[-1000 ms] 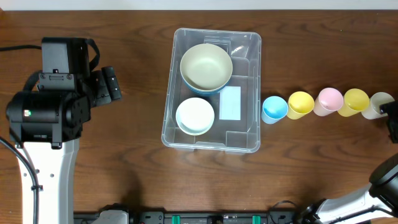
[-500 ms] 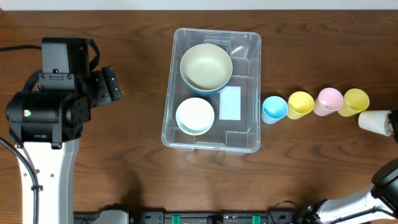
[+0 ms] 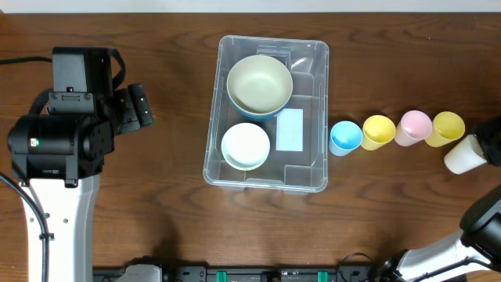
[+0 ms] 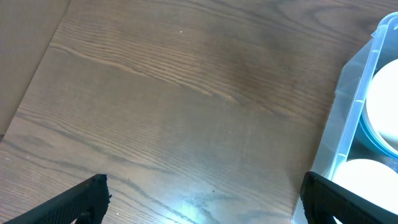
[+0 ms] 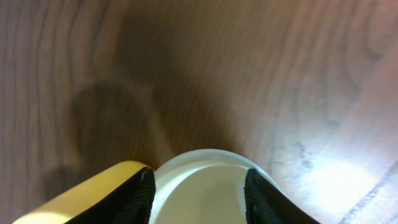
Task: Pack container
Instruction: 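Move the right gripper to the white cup and grasp it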
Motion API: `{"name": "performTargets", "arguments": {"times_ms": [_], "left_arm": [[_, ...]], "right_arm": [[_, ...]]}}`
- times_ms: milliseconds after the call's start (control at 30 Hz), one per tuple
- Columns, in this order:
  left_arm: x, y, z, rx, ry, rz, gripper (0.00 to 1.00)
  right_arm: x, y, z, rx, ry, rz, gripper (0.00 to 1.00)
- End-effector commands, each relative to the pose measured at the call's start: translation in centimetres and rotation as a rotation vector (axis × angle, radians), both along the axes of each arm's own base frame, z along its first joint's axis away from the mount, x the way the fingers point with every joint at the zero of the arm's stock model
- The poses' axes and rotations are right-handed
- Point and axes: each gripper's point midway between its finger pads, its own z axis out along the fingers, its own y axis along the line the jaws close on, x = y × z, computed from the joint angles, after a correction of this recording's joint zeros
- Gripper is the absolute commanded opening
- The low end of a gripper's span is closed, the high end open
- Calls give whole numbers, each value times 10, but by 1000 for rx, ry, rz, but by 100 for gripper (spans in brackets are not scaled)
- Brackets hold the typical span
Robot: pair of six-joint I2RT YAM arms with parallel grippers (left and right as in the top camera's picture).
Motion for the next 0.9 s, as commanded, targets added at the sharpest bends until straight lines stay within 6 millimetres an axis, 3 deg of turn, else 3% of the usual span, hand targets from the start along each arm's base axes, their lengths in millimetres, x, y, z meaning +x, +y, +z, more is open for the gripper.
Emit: {"name": "performTargets", "arguments": {"times_ms": [0,467,867], "left_arm": [[0,1,2,-8,-10,17,98],[0,1,2,-8,-10,17,98],[0,1,2,-9,-10,18,98]], "right_arm": [[-1,2,0,-52,60,26,49],[-22,9,-1,-2,120,-22,45],[-24,17,49,-62,38,3,46]]}}
